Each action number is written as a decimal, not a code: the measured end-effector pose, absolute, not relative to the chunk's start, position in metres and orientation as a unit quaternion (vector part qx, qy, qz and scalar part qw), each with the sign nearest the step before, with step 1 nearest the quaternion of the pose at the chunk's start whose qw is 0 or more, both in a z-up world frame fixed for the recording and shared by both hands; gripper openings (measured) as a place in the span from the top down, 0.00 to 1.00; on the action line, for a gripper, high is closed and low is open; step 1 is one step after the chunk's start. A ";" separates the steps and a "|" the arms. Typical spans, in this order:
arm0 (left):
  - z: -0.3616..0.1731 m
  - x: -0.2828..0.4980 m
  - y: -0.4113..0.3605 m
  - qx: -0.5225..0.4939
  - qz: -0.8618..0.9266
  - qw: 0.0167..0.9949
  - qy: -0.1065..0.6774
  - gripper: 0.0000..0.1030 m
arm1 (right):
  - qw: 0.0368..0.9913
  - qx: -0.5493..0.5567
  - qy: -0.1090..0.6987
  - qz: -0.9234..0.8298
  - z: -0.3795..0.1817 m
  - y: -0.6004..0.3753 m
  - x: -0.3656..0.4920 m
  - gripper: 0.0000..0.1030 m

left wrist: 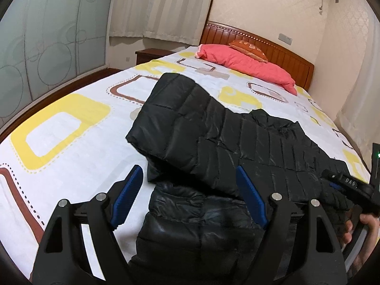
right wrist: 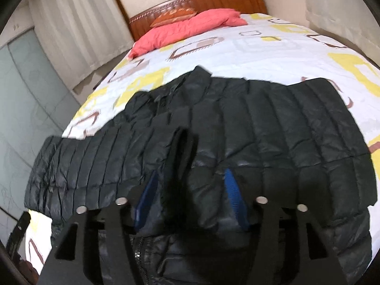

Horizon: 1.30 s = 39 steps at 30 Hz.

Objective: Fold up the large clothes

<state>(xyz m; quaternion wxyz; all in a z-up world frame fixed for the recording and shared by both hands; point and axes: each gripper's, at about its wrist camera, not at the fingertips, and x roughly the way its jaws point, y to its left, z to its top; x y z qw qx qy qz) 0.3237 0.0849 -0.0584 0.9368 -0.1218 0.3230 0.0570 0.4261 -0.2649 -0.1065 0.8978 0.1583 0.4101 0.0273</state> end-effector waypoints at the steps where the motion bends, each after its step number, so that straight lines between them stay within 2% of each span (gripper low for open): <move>1: -0.059 0.324 0.086 -0.125 0.059 0.936 0.324 0.22 | 0.895 0.152 0.418 0.033 -0.111 -0.259 0.429 0.42; 2: -0.060 0.323 0.088 -0.126 0.060 0.935 0.325 0.22 | 0.894 0.144 0.423 0.035 -0.114 -0.255 0.430 0.45; 3: -0.059 0.324 0.089 -0.127 0.060 0.935 0.325 0.22 | 0.894 0.135 0.427 0.035 -0.117 -0.251 0.431 0.52; 5: -0.057 0.323 0.090 -0.124 0.061 0.937 0.322 0.22 | 0.892 0.129 0.431 0.046 -0.118 -0.247 0.431 0.83; 10: -0.048 0.319 0.096 -0.128 0.057 0.941 0.309 0.22 | 0.911 0.111 0.397 0.012 -0.094 -0.269 0.418 0.88; 16: -0.047 0.326 0.095 -0.125 0.053 0.941 0.310 0.22 | 0.919 0.094 0.379 -0.047 -0.082 -0.323 0.408 0.88; 28: -0.081 0.373 0.070 -0.087 0.052 0.928 0.358 0.22 | 0.896 0.099 0.423 -0.095 -0.125 -0.380 0.410 0.87; 33: -0.078 0.386 0.069 -0.080 0.052 0.931 0.353 0.22 | 0.908 0.079 0.391 -0.129 -0.097 -0.366 0.400 0.73; 34: -0.075 0.390 0.069 -0.081 0.050 0.933 0.347 0.22 | 0.916 0.076 0.373 -0.130 -0.088 -0.358 0.397 0.56; 35: -0.073 0.393 0.068 -0.080 0.050 0.934 0.344 0.22 | 0.921 0.078 0.361 -0.120 -0.083 -0.349 0.396 0.44; 39: -0.085 0.414 0.060 -0.071 0.056 0.927 0.363 0.22 | 0.919 0.068 0.382 -0.069 -0.093 -0.317 0.412 0.44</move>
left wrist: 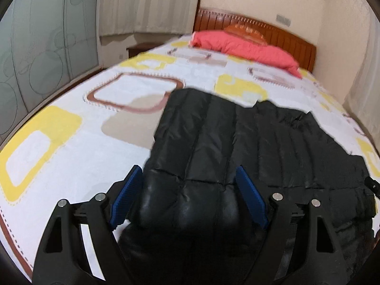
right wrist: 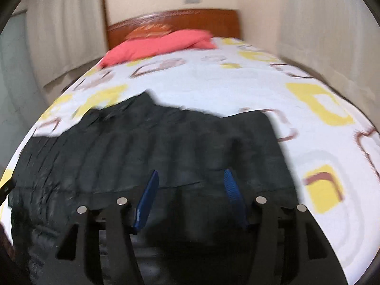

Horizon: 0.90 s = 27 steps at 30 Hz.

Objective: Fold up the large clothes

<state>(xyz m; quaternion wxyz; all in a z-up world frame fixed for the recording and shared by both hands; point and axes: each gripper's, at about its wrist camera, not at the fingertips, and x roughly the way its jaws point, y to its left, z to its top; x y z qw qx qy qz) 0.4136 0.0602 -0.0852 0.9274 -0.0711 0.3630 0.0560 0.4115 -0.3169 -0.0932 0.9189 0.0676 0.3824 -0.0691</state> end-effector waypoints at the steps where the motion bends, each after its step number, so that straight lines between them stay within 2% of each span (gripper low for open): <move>1: -0.093 0.419 0.059 -0.066 0.064 0.922 0.375 0.22 | 0.913 0.060 0.398 -0.070 -0.105 -0.311 0.418 0.45; 2: -0.100 0.425 0.056 -0.054 0.074 0.917 0.388 0.22 | 0.904 0.055 0.418 -0.074 -0.118 -0.308 0.425 0.49; 4: -0.112 0.433 0.055 -0.042 0.078 0.910 0.406 0.22 | 0.902 0.067 0.422 -0.071 -0.137 -0.311 0.428 0.48; 8: -0.111 0.432 0.057 -0.042 0.074 0.906 0.414 0.23 | 0.899 0.084 0.424 -0.071 -0.119 -0.315 0.427 0.49; 13: -0.081 0.416 0.063 -0.055 0.078 0.931 0.352 0.25 | 0.911 0.075 0.396 -0.083 -0.103 -0.312 0.438 0.49; 14: -0.085 0.421 0.062 -0.048 0.085 0.928 0.359 0.25 | 0.904 0.077 0.413 -0.082 -0.112 -0.312 0.444 0.49; 16: -0.115 0.443 0.065 -0.049 0.066 0.897 0.435 0.25 | 0.890 0.075 0.445 -0.070 -0.136 -0.312 0.456 0.48; 17: -0.117 0.444 0.066 -0.048 0.062 0.897 0.435 0.25 | 0.891 0.065 0.444 -0.070 -0.133 -0.311 0.455 0.48; 22: -0.076 0.436 0.063 -0.062 0.056 0.911 0.404 0.28 | 0.911 0.092 0.396 -0.064 -0.091 -0.311 0.457 0.48; 24: -0.060 0.441 0.061 -0.085 0.046 0.920 0.379 0.27 | 0.917 0.090 0.385 -0.054 -0.086 -0.304 0.468 0.48; 27: -0.059 0.464 0.048 -0.063 0.062 0.926 0.367 0.27 | 0.918 0.076 0.385 -0.051 -0.092 -0.291 0.485 0.48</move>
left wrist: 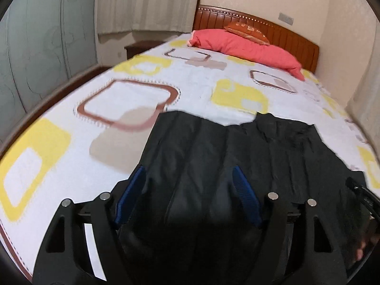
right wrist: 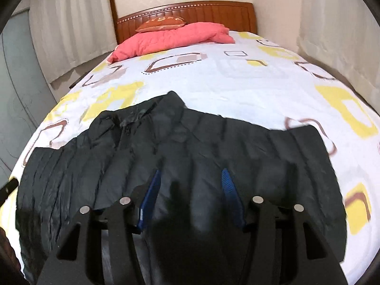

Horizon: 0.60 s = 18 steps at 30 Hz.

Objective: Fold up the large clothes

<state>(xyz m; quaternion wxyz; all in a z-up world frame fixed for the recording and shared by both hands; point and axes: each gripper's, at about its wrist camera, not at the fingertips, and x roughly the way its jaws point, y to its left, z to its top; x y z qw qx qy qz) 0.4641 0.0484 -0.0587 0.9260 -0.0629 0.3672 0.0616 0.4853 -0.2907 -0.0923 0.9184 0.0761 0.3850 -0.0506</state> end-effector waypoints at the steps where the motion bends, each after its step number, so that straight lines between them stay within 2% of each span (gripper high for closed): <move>1: -0.066 0.476 0.042 -0.058 0.068 0.923 0.375 0.27 | 0.917 0.070 0.388 -0.051 -0.097 -0.287 0.491 0.48; 6: -0.110 0.507 0.033 -0.036 0.082 0.898 0.430 0.25 | 0.906 0.038 0.417 -0.061 -0.127 -0.277 0.501 0.47; 10: -0.121 0.503 0.036 -0.039 0.077 0.901 0.426 0.24 | 0.908 0.031 0.413 -0.064 -0.133 -0.276 0.499 0.47; 14: -0.116 0.499 0.038 -0.039 0.081 0.900 0.428 0.25 | 0.911 0.044 0.405 -0.061 -0.126 -0.280 0.494 0.46; 18: -0.092 0.468 0.050 -0.073 0.068 0.902 0.420 0.25 | 0.912 0.105 0.395 -0.040 -0.100 -0.301 0.465 0.45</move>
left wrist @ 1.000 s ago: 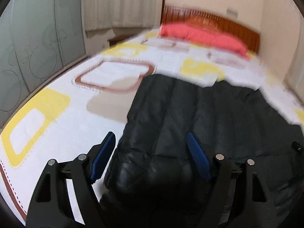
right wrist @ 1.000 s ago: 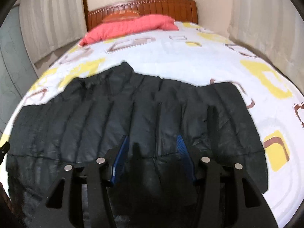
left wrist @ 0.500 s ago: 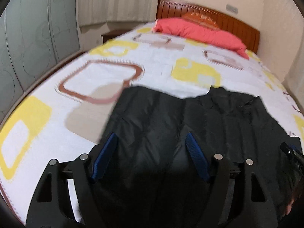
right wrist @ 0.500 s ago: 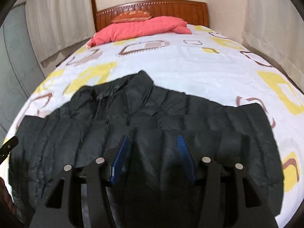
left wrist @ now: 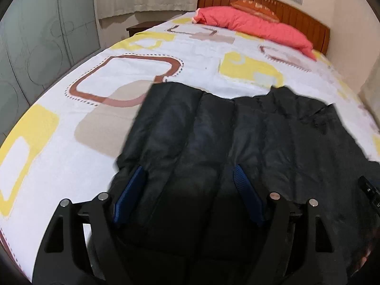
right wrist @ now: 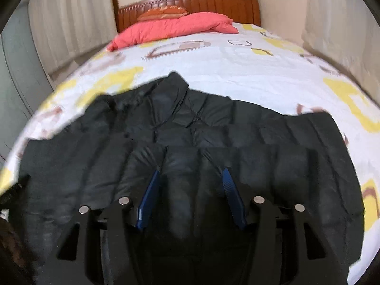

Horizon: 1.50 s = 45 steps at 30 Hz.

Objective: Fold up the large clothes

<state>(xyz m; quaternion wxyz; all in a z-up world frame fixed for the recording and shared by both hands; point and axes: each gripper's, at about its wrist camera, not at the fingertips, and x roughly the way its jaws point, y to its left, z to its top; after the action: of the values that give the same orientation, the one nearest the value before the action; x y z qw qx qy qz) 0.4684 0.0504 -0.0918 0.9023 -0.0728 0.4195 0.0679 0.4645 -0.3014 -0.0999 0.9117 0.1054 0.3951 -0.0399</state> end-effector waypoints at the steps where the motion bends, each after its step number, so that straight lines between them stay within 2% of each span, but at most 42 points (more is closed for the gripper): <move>1: -0.087 0.460 0.055 -0.081 0.065 0.902 0.418 0.24 | 0.913 0.111 0.391 -0.041 -0.092 -0.308 0.449 0.44; 3: -0.077 0.432 0.068 -0.108 0.056 0.903 0.412 0.20 | 0.913 0.123 0.388 -0.036 -0.083 -0.317 0.425 0.44; 9: -0.076 0.342 0.109 -0.183 0.048 0.883 0.429 0.20 | 0.907 0.132 0.397 -0.046 -0.071 -0.350 0.329 0.44; 19: -0.107 0.172 0.170 -0.296 0.036 0.836 0.460 0.20 | 0.872 0.193 0.445 -0.068 -0.108 -0.402 0.151 0.44; 24: -0.122 0.120 0.174 -0.352 0.005 0.810 0.469 0.20 | 0.859 0.225 0.456 -0.066 -0.124 -0.411 0.095 0.44; 29: -0.127 0.091 0.156 -0.360 -0.031 0.810 0.462 0.21 | 0.841 0.279 0.462 -0.027 -0.144 -0.404 0.060 0.44; 34: -0.135 0.081 0.140 -0.376 -0.062 0.800 0.463 0.37 | 0.849 0.270 0.454 -0.007 -0.145 -0.386 0.052 0.45; 38: -0.133 0.080 0.133 -0.353 -0.047 0.814 0.459 0.39 | 0.847 0.281 0.451 -0.007 -0.147 -0.383 0.055 0.72; 40: -0.135 0.079 0.130 -0.349 -0.043 0.818 0.455 0.36 | 0.846 0.290 0.448 0.001 -0.147 -0.381 0.057 0.80; 43: -0.133 0.076 0.130 -0.349 -0.046 0.821 0.450 0.36 | 0.846 0.306 0.436 0.008 -0.146 -0.381 0.054 0.84; 44: -0.132 0.074 0.132 -0.356 -0.046 0.818 0.449 0.48 | 0.847 0.311 0.432 0.010 -0.145 -0.381 0.053 0.85; 45: -0.132 0.073 0.134 -0.364 -0.048 0.815 0.448 0.68 | 0.847 0.318 0.425 0.013 -0.143 -0.382 0.051 0.85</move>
<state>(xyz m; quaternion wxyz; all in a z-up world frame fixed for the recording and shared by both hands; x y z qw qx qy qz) 0.0734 0.1338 -0.1322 0.8149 -0.3645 0.4482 -0.0478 0.0513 -0.3821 -0.1427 0.8473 0.3185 0.4249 0.0133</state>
